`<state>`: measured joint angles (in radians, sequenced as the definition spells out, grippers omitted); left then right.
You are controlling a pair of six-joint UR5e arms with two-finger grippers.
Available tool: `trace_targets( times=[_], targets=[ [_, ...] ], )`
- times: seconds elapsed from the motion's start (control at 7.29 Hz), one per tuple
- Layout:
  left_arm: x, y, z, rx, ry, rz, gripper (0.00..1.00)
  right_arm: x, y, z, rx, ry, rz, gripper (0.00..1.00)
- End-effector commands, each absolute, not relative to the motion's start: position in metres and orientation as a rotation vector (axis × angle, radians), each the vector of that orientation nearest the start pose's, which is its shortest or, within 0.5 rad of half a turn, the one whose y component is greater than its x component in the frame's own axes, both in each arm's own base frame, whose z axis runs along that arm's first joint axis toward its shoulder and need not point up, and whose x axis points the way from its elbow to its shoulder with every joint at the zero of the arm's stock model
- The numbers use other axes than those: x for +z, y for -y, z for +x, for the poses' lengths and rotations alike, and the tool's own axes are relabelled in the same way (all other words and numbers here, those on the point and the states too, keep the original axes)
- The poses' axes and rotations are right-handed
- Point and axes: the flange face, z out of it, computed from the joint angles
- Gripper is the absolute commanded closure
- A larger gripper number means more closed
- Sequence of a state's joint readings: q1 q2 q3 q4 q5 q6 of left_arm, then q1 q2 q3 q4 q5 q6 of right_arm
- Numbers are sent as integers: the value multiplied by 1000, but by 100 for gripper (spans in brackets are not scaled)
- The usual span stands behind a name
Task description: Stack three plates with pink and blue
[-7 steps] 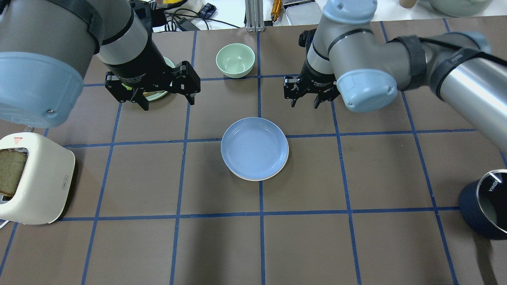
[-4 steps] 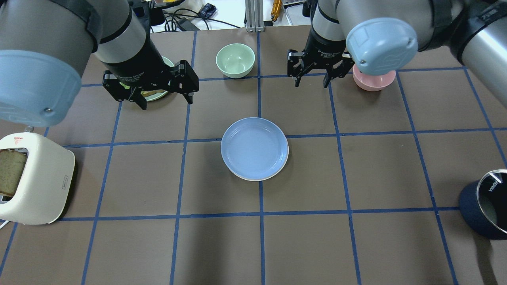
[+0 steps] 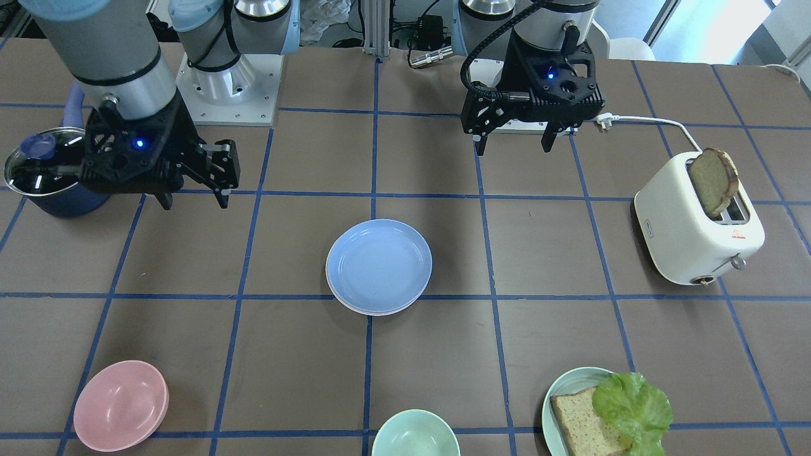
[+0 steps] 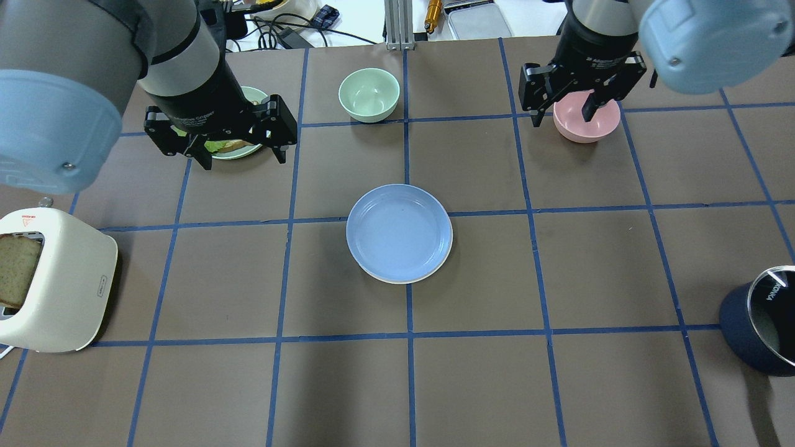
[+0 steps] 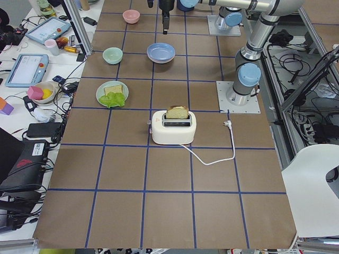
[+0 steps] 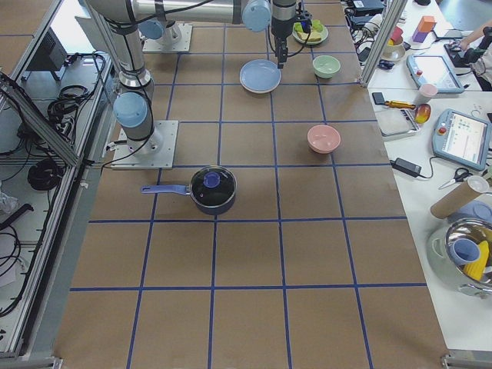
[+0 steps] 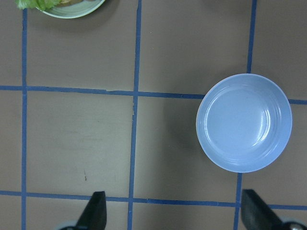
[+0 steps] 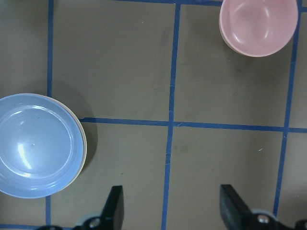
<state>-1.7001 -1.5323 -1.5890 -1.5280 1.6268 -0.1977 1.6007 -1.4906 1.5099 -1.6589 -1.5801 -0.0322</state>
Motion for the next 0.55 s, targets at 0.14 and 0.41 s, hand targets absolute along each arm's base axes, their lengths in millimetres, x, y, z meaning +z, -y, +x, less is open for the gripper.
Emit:
trace_targets(
  times=[0.14,0.41],
  targets=[
    [501,460,-187,-95,-3077,-107,0,503,519,143,-181,-3141,-94,0],
    [501,460,-187,-94,-3077,-107,0,504,518,135,-169,-3147,-72,0]
  ],
)
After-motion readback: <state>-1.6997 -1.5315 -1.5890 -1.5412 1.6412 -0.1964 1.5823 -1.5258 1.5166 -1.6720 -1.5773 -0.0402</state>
